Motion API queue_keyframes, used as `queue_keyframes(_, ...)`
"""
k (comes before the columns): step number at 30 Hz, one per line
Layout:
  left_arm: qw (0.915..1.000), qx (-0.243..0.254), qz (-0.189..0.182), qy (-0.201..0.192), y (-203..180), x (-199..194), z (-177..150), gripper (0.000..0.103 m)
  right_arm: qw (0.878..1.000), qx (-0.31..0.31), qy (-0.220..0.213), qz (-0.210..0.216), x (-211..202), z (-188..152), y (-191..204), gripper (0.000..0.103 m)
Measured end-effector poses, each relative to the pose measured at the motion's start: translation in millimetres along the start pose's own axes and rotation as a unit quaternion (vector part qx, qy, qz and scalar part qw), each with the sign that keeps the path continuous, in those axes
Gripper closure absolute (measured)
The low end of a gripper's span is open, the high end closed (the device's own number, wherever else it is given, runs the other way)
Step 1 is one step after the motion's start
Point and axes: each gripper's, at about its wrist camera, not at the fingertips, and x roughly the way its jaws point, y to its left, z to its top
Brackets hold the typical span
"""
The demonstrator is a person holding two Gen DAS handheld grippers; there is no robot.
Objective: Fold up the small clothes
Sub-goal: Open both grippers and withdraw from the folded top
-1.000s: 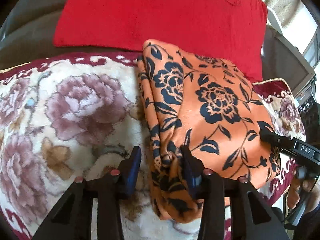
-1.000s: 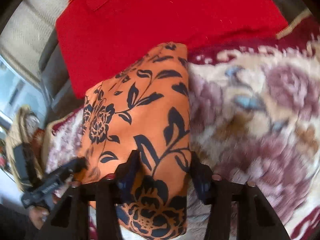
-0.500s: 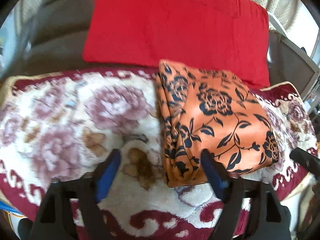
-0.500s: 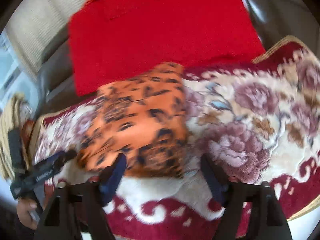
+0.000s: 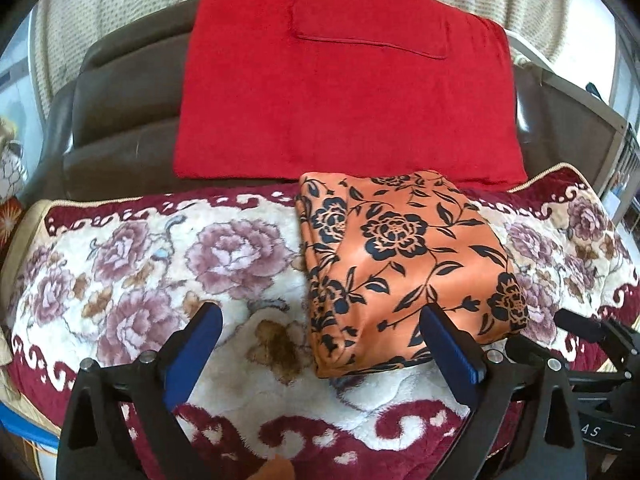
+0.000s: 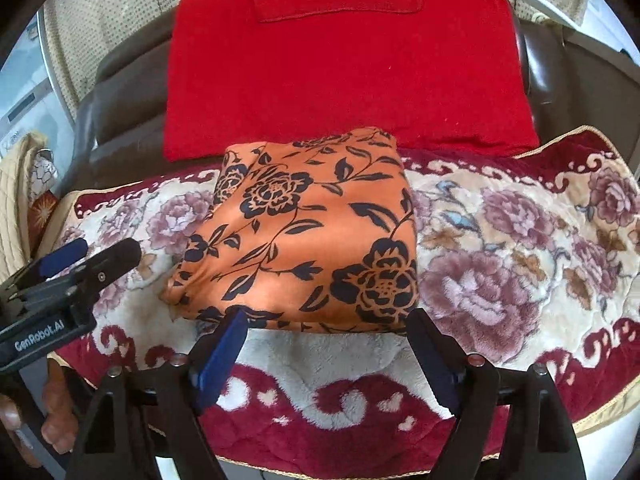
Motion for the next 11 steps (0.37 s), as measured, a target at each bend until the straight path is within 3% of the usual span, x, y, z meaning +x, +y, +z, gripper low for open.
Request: queue_keyframes(11,0.9996,0.013,-0.02,-0.015,-12.1,-0.8,9.4,0.004,1.0,0.0,-0.007,-0.007,3.2,7.8,-3.6,0.018)
